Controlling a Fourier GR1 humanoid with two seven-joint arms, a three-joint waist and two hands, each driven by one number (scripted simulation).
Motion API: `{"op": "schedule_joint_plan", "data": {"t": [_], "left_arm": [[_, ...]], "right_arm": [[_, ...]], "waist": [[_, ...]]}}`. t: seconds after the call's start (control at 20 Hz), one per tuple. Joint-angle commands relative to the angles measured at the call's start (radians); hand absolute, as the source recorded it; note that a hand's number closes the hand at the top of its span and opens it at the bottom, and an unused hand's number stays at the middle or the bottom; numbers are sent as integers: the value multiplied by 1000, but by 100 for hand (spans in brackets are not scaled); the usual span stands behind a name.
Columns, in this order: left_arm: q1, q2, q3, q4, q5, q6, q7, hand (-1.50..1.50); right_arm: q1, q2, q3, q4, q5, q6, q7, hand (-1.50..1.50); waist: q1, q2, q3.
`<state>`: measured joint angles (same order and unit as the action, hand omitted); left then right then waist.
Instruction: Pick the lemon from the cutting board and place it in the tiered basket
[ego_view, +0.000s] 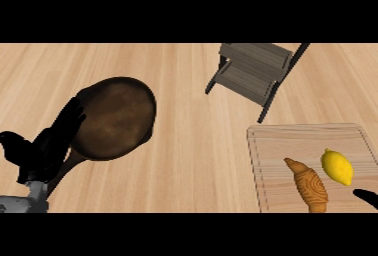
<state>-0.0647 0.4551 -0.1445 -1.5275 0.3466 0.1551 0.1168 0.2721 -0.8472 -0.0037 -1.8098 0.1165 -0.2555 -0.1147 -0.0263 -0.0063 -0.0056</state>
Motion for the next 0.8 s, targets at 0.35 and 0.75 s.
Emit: {"op": "schedule_joint_plan", "data": {"t": [0.35, 0.75], "left_arm": [[24, -38, -29, 1, -27, -6, -19, 0], [35, -40, 16, -48, -47, -28, 33, 0]], "right_arm": [[88, -332, 90, -349, 100, 367, 536, -150], [-128, -95, 229, -292, 247, 412, 773, -150]], "waist": [[18, 4, 2], [37, 7, 5]]}}
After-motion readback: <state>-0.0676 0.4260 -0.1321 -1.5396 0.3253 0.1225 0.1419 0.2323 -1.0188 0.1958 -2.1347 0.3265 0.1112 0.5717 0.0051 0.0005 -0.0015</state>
